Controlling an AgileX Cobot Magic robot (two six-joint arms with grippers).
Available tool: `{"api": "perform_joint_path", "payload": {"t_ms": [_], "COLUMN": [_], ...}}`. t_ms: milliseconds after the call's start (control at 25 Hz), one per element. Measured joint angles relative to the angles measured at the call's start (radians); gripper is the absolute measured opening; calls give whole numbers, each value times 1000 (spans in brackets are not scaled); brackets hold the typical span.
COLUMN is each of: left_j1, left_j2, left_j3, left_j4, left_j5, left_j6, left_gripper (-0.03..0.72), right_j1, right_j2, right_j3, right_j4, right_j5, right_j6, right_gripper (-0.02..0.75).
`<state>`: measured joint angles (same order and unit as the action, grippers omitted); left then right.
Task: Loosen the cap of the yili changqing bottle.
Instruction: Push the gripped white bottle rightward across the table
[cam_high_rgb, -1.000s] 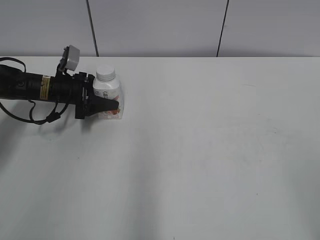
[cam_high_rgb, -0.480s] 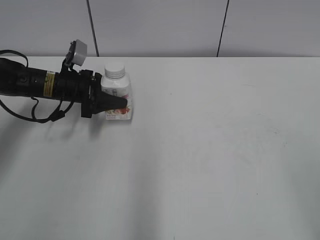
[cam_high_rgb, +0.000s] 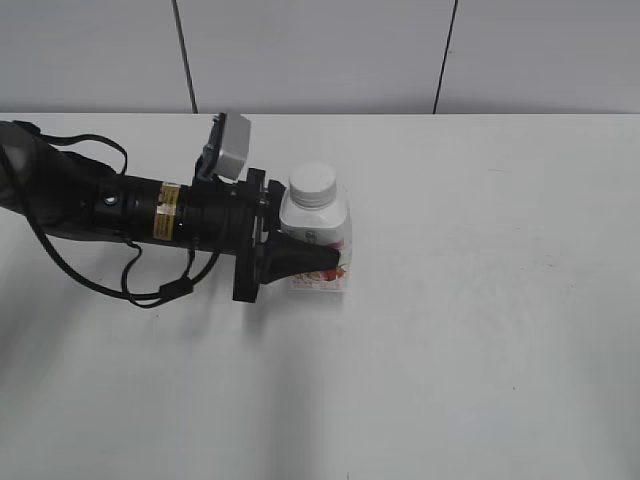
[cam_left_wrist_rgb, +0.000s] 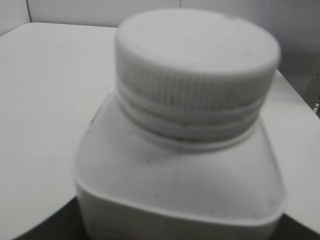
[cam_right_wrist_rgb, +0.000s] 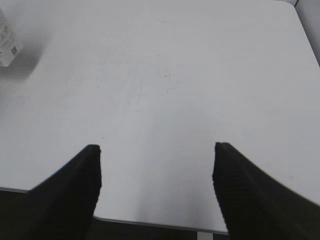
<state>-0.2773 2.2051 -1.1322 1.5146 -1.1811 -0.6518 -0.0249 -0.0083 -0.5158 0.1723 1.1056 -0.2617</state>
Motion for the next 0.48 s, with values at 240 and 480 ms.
{"api": "perform_joint_path", "payload": {"t_ms": [240,480], "left_j1": [-53,-57], "left_j2": [47,112], "left_j3": [0,0], "left_j4": [-36,-73], "left_j5": [1,12], "left_j6": [58,96], "left_gripper": [379,377], "right_j1": [0,0], "right_j2": [0,0], "right_j3": [0,0], "right_j4": [0,0], "right_j5": [0,0], "right_j6": [0,0], "right_gripper": [553,553]}}
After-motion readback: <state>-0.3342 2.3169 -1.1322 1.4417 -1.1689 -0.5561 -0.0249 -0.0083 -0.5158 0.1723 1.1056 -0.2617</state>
